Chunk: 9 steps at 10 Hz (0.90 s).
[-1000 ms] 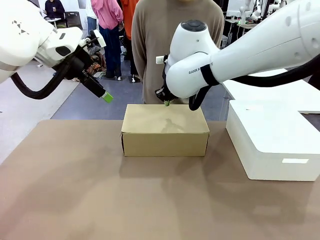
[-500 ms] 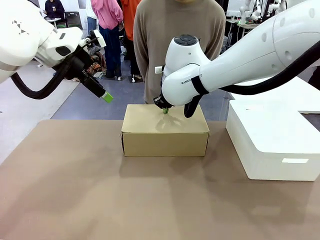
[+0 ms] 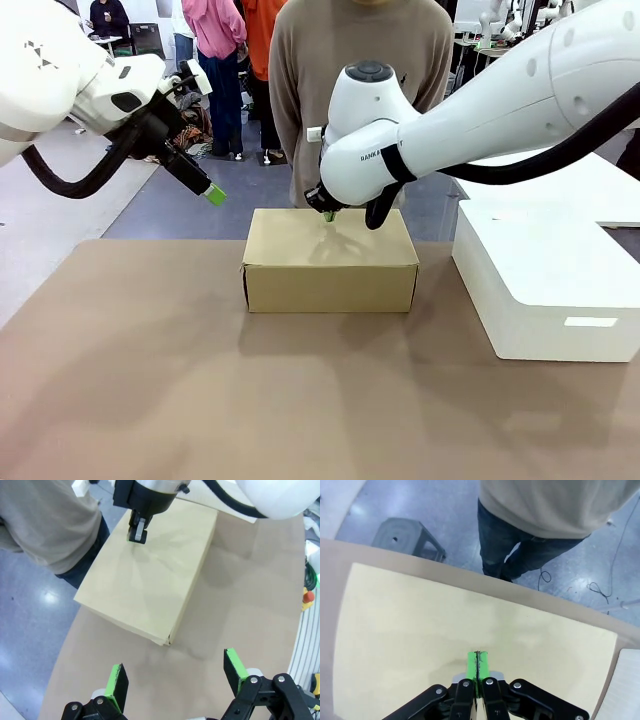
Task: Pack the shoes into the box.
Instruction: Press down on the lid of the Shoes Box.
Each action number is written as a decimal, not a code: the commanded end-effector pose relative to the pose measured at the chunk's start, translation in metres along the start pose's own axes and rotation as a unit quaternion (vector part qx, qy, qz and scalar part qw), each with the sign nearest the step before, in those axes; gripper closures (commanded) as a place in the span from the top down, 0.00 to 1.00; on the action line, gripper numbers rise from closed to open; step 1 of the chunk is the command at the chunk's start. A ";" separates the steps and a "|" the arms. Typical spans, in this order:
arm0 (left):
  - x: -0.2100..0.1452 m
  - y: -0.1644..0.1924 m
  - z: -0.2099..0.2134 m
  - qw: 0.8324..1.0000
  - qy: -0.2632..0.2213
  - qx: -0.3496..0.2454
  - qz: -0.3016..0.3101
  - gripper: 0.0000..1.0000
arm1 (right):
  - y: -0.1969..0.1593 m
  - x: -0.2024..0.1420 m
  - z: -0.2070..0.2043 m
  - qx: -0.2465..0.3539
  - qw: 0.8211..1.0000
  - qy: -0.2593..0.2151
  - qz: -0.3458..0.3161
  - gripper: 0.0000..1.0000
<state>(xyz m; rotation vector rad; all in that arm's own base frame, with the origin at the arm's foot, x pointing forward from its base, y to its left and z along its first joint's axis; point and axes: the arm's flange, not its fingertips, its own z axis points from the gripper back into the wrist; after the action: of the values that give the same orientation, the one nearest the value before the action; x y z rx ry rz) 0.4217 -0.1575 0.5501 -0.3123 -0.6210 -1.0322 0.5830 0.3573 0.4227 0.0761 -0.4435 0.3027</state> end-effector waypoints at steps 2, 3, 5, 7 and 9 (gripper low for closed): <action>0.000 0.002 0.001 1.000 0.005 -0.002 0.004 1.00 | -0.016 -0.022 0.049 0.023 0.999 -0.002 0.031 0.00; 0.000 0.002 0.001 1.000 0.005 -0.002 0.004 1.00 | -0.019 -0.030 0.057 0.035 0.998 0.003 0.042 0.00; 0.000 0.002 0.001 1.000 0.005 -0.002 0.004 1.00 | -0.027 -0.050 0.074 0.044 0.997 -0.002 0.062 0.00; 0.000 0.002 0.001 1.000 0.005 -0.002 0.004 1.00 | -0.038 -0.069 0.087 0.048 0.996 -0.007 0.076 0.00; 0.000 0.002 0.001 1.000 0.005 -0.002 0.004 1.00 | -0.050 -0.090 0.102 0.055 0.993 0.000 0.100 0.00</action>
<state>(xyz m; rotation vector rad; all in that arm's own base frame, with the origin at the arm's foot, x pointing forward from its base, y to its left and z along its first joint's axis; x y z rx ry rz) 0.4220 -0.1575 0.5499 -0.3127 -0.6203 -1.0319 0.4937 0.2905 0.4730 0.1037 -0.4287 0.4750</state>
